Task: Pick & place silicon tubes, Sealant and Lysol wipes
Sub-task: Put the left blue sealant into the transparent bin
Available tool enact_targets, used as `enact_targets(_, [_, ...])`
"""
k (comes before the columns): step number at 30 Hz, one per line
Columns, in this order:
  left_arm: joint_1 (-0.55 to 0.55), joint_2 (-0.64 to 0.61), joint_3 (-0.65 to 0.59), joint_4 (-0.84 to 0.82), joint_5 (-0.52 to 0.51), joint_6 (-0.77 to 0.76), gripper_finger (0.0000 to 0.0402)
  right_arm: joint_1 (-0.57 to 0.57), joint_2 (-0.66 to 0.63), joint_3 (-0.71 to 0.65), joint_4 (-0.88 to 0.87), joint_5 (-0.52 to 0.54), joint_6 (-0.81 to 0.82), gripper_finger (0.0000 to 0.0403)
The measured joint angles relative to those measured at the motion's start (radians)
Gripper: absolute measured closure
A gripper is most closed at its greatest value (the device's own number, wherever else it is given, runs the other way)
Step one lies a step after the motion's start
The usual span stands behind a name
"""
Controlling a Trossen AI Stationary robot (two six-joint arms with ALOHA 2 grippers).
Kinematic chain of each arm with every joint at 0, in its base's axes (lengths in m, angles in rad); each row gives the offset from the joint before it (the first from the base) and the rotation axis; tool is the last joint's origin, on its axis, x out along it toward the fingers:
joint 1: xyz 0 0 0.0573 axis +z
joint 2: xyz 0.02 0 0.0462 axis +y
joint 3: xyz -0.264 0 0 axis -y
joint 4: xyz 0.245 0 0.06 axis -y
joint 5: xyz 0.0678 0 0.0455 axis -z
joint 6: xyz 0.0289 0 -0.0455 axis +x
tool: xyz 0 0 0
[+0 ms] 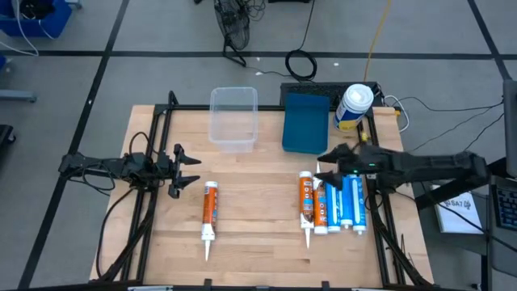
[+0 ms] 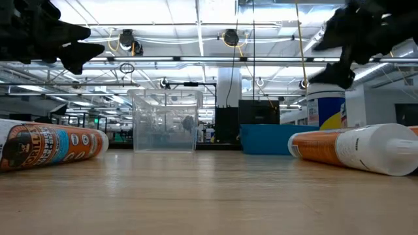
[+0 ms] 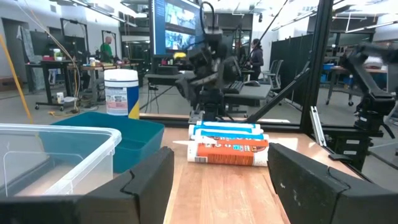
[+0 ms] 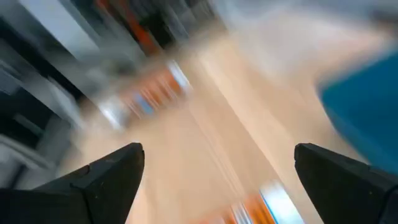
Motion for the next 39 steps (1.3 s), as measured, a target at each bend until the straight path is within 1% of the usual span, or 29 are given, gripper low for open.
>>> enact_targets(2, [0.000, 0.000, 0.000, 0.000, 0.000, 0.000, 0.0146, 0.008, 0.128, 0.142, -0.270, 0.006, 0.049, 0.0012])
enact_targets(4, [0.000, 0.000, 0.000, 0.000, 0.000, 0.000, 0.0146, 0.010, 0.241, 0.284, -0.511, 0.002, 0.145, 0.0012])
enact_targets(5, [0.000, 0.000, 0.000, 0.000, 0.000, 0.000, 0.0146, 0.010, 0.291, 0.342, -0.632, -0.012, 0.207, 0.0012])
enact_targets(7, [0.000, 0.000, 0.000, 0.000, 0.000, 0.000, 0.0146, 0.010, 0.386, 0.426, -0.854, -0.077, 0.317, 0.0012])
enact_targets(9, [0.000, 0.000, 0.000, 0.000, 0.000, 0.000, 0.0146, 0.012, 0.450, 0.470, -1.033, -0.153, 0.433, 0.0012])
enact_targets(10, [0.000, 0.000, 0.000, 0.000, 0.000, 0.000, 0.0146, 0.019, 0.469, 0.480, -1.094, -0.187, 0.492, 0.0012])
enact_targets(13, [0.000, 0.000, 0.000, 0.000, 0.000, 0.000, 0.0146, 0.073, 0.498, 0.461, -1.212, -0.211, 0.646, 0.0012])
enact_targets(17, [0.000, 0.000, 0.000, 0.000, 0.000, 0.000, 0.0146, 0.139, 0.484, 0.392, -1.231, -0.198, 0.822, 0.0012])
enact_targets(21, [0.000, 0.000, 0.000, 0.000, 0.000, 0.000, 0.0146, 0.205, 0.468, 0.303, -1.155, -0.174, 0.956, 0.0012])
enact_targets(25, [0.000, 0.000, 0.000, 0.000, 0.000, 0.000, 0.0146, 0.258, 0.479, 0.307, -1.112, -0.106, 1.034, 0.0016])
enact_targets(29, [0.000, 0.000, 0.000, 0.000, 0.000, 0.000, 0.0146, 0.301, 0.500, 0.306, -1.127, -0.094, 1.112, 0.0024])
enact_targets(31, [0.000, 0.000, 0.000, 0.000, 0.000, 0.000, 0.0146, 0.329, 0.508, 0.305, -1.101, -0.072, 1.161, 0.0026])
enact_targets(34, [0.000, 0.000, 0.000, 0.003, 0.000, 0.000, 0.0146, 0.357, 0.524, 0.305, -1.037, -0.049, 1.173, 0.0027])
enact_targets(35, [0.000, 0.000, 0.000, 0.003, 0.000, 0.000, 0.0146, 0.360, 0.527, 0.303, -0.935, -0.042, 1.171, 0.0027])
enact_targets(36, [0.000, 0.000, 0.000, 0.002, 0.000, 0.000, 0.0146, 0.359, 0.540, 0.299, -0.878, -0.042, 1.171, 0.0027])
enact_targets(37, [0.000, 0.000, 0.000, 0.002, 0.000, 0.000, 0.0146, 0.363, 0.558, 0.300, -0.889, -0.043, 1.174, 0.0027])
enact_targets(39, [0.000, 0.001, 0.000, 0.002, 0.000, 0.000, 0.0146, 0.372, 0.569, 0.277, -0.838, -0.043, 1.177, 0.0027])
